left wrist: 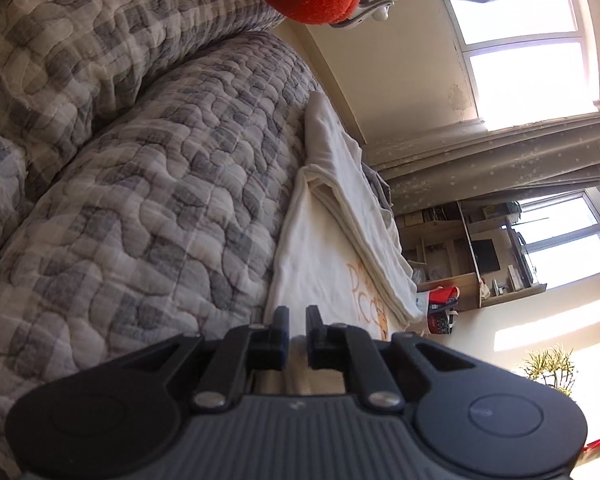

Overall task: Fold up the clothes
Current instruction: 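Lift the held hem with both grippers and fold it toward the collar, then open both grippers to release the folded hem onto the shirt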

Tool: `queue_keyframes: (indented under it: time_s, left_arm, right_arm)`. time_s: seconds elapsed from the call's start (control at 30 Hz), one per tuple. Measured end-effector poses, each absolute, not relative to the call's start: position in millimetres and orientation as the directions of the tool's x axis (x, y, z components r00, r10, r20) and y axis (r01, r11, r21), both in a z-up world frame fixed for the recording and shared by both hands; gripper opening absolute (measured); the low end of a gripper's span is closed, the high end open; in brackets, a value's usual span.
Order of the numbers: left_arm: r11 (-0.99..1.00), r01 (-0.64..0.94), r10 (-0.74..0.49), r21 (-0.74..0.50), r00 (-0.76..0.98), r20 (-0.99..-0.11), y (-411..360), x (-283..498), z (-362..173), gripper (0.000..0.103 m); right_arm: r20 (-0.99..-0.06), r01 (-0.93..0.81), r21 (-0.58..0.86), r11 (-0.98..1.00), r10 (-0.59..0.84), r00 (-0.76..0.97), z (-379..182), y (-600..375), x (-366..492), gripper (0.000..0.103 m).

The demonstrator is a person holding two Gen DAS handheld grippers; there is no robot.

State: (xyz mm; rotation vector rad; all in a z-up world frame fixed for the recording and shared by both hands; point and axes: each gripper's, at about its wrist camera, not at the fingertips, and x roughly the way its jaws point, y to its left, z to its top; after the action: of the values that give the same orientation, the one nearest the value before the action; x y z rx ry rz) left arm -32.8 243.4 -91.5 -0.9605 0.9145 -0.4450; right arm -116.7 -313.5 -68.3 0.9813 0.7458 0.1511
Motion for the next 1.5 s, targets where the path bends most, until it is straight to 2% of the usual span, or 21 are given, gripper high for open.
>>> queue_keyframes:
  time_s: [0.07,0.13,0.17,0.23,0.47,0.6,0.7,1.0,1.1,1.17,1.2,1.27,1.3,1.33,1.47,1.5]
  left_arm:
    - [0.548,-0.032,-0.672,-0.836,0.577,-0.463,245,-36,-83,0.027]
    - [0.599,0.009,-0.644,-0.801,0.600,-0.475,246,-40,-70,0.052]
    - [0.634,0.031,-0.623,-0.772,0.613,-0.486,245,-41,-63,0.054]
    - [0.711,0.098,-0.585,-0.696,0.631,-0.509,241,-43,-51,0.058]
    - [0.871,0.283,-0.482,-0.401,0.646,-0.591,219,-57,-40,0.059]
    - [0.900,0.380,-0.428,-0.215,0.672,-0.604,189,-61,-40,0.058]
    - [0.891,0.434,-0.418,-0.133,0.672,-0.611,175,-65,-43,0.057]
    - [0.893,0.449,-0.380,-0.047,0.693,-0.613,162,-78,-48,0.037]
    - [0.894,0.448,-0.367,-0.021,0.705,-0.607,160,-82,-48,0.035]
    - [0.893,0.449,-0.363,-0.009,0.711,-0.602,159,-84,-48,0.033]
    - [0.893,0.449,-0.360,-0.001,0.715,-0.599,158,-85,-48,0.032]
    - [0.895,0.447,-0.353,0.012,0.723,-0.594,156,-87,-47,0.030]
    - [0.896,0.444,-0.350,0.015,0.726,-0.592,156,-88,-47,0.027]
    - [0.897,0.441,-0.347,0.017,0.729,-0.590,156,-89,-47,0.023]
    - [0.905,0.426,-0.342,0.007,0.736,-0.585,159,-90,-46,0.018]
    - [0.906,0.423,-0.344,-0.002,0.734,-0.586,161,-90,-46,0.018]
  right_arm:
    - [-0.494,0.192,0.786,0.588,0.410,0.767,-64,-317,-121,0.019]
    - [-0.490,0.171,0.767,0.618,0.393,0.778,-59,-318,-125,0.021]
    - [-0.490,0.157,0.754,0.638,0.386,0.782,-56,-317,-127,0.022]
    - [-0.501,0.126,0.711,0.692,0.373,0.781,-52,-310,-128,0.043]
    - [-0.565,0.011,0.483,0.876,0.302,0.768,-42,-266,-120,0.044]
    - [-0.578,-0.067,0.344,0.937,0.268,0.771,-42,-240,-115,0.044]
    - [-0.599,-0.097,0.259,0.961,0.238,0.764,-46,-226,-109,0.044]
    - [-0.583,-0.172,-0.059,0.983,0.105,0.805,-57,-188,-112,0.043]
    - [-0.564,-0.189,-0.139,0.972,0.079,0.822,-58,-179,-113,0.042]
    - [-0.558,-0.216,-0.184,0.959,0.079,0.826,-60,-172,-116,0.036]
    - [-0.556,-0.231,-0.205,0.951,0.081,0.827,-60,-169,-117,0.029]
    - [-0.553,-0.253,-0.245,0.936,0.080,0.829,-62,-163,-119,0.024]
    - [-0.558,-0.261,-0.248,0.933,0.083,0.825,-63,-161,-119,0.018]
    - [-0.563,-0.265,-0.243,0.933,0.086,0.822,-63,-161,-119,0.017]
    - [-0.577,-0.228,-0.143,0.963,0.106,0.810,-59,-172,-114,0.016]
    - [-0.579,-0.219,-0.117,0.969,0.113,0.808,-59,-174,-113,0.019]
